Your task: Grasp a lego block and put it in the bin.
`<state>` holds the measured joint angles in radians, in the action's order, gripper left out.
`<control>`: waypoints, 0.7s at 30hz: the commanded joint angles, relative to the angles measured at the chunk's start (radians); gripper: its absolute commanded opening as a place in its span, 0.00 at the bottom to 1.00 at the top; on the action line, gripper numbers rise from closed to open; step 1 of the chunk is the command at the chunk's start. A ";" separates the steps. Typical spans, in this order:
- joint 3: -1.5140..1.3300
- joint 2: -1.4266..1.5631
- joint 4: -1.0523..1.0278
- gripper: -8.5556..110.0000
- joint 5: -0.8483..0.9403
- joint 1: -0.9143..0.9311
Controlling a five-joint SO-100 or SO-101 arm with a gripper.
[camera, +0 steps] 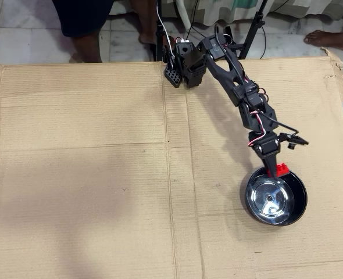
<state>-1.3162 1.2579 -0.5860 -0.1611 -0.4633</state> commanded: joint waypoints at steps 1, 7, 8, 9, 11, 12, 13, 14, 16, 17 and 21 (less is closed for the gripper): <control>-0.002 0.005 0.121 0.12 -0.006 -0.011; -0.011 -0.021 0.173 0.24 -0.006 -0.002; -0.008 -0.021 0.155 0.27 -0.009 0.000; -0.006 -0.021 0.135 0.30 -0.009 0.003; -0.006 -0.023 0.098 0.33 -0.009 0.011; -0.006 -0.023 0.078 0.35 -0.003 0.015; -0.008 -0.023 0.057 0.35 -0.005 0.017; -0.006 -0.023 0.035 0.36 -0.003 0.018; -0.003 -0.023 -0.002 0.36 0.000 0.020; -0.002 -0.021 -0.017 0.36 0.002 0.029; -0.017 0.021 -0.115 0.35 0.003 0.067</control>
<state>-1.3392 1.2210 -0.6596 -0.1657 -0.4218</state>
